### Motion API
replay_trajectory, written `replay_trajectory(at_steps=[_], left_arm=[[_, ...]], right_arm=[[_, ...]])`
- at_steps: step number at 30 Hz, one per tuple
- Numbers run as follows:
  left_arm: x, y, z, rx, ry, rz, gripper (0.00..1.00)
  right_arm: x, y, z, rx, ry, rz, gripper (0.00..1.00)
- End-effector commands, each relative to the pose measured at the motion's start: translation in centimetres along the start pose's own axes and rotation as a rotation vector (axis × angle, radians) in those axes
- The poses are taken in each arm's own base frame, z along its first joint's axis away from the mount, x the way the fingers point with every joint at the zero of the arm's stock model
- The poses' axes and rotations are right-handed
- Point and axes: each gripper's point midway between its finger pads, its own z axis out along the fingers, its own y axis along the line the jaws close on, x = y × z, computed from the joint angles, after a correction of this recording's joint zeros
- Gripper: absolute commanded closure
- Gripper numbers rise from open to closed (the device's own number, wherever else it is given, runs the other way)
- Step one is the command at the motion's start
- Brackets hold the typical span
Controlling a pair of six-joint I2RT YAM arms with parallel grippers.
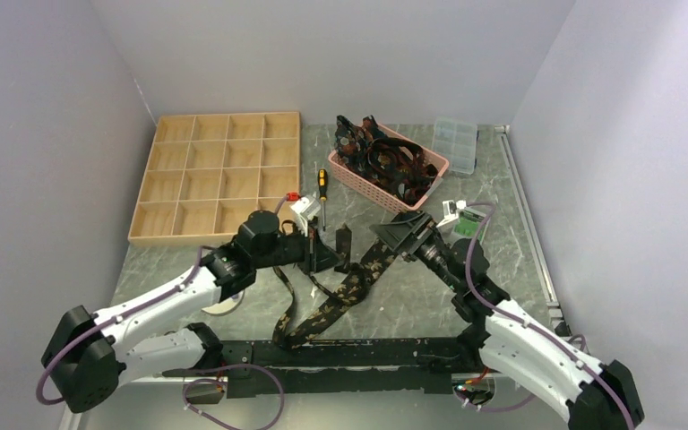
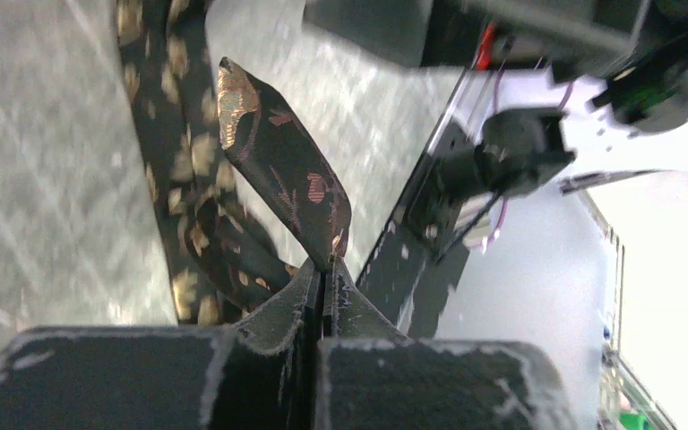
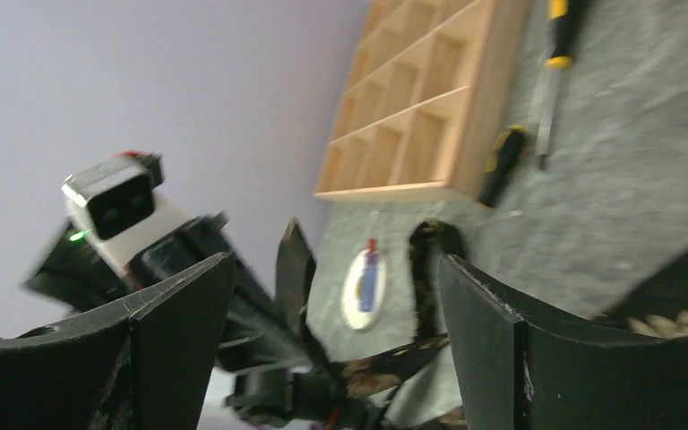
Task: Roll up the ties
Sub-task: Flatten out the tie at the center of the board.
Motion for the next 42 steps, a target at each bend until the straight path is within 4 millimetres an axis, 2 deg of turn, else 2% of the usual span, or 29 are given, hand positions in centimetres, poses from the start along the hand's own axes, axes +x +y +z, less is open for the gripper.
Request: replay_trajectory(at_steps=[1, 6, 9, 12, 15, 21, 24, 27, 29, 31, 35, 37, 42], left_arm=[[5.4, 1.6, -2.8, -0.148, 0.284, -0.121, 0.97], [9.4, 1.4, -3.2, -0.132, 0.494, -0.264, 0.97], [10.3, 1.0, -3.1, -0.087, 0.527, -0.297, 0.97], [10.1, 0.3, -3.4, -0.071, 0.536, -0.307, 0.97], [10.2, -0.3, -4.2, -0.067, 0.551, -0.311, 0.97], [11.3, -1.9, -4.7, 0.045, 0.565, -0.373, 0.97], [12.2, -1.5, -4.2, 0.066, 0.571, -0.384, 0.97], [12.2, -1.0, -3.2, 0.064, 0.575, -0.396, 0.97], [12.2, -0.7, -2.9, 0.054, 0.589, -0.399, 0.97], [12.3, -0.4, -2.7, 0.040, 0.599, -0.390, 0.97], [12.2, 0.1, -2.2, 0.026, 0.625, -0.372, 0.97], [12.3, 0.4, -1.9, 0.023, 0.630, -0.364, 0.97], [12.6, 0.8, -1.4, 0.024, 0.636, -0.362, 0.97]], right_arm=[[-0.8, -7.2, -2.0, 0.383, 0.003, -0.189, 0.13], [0.0, -12.6, -3.2, 0.608, 0.043, -0.231, 0.18], [0.8, -15.4, -3.8, 0.711, 0.069, -0.217, 0.21], [1.9, -17.0, -4.1, 0.753, 0.109, -0.204, 0.24], [3.1, -17.2, -3.7, 0.725, 0.165, -0.207, 0.28], [5.8, -15.7, -2.2, 0.631, 0.297, -0.285, 0.31], [6.9, -14.5, -1.1, 0.570, 0.325, -0.349, 0.36], [7.2, -14.4, -0.2, 0.569, 0.349, -0.386, 0.46], [7.0, -14.6, 0.1, 0.579, 0.347, -0.405, 0.49], [6.9, -15.5, -0.3, 0.630, 0.338, -0.394, 0.49], [4.3, -17.7, -2.8, 0.704, 0.188, -0.227, 0.36], [2.9, -18.3, -3.4, 0.732, 0.124, -0.172, 0.32], [0.8, -18.6, -2.2, 0.786, 0.059, -0.134, 0.28]])
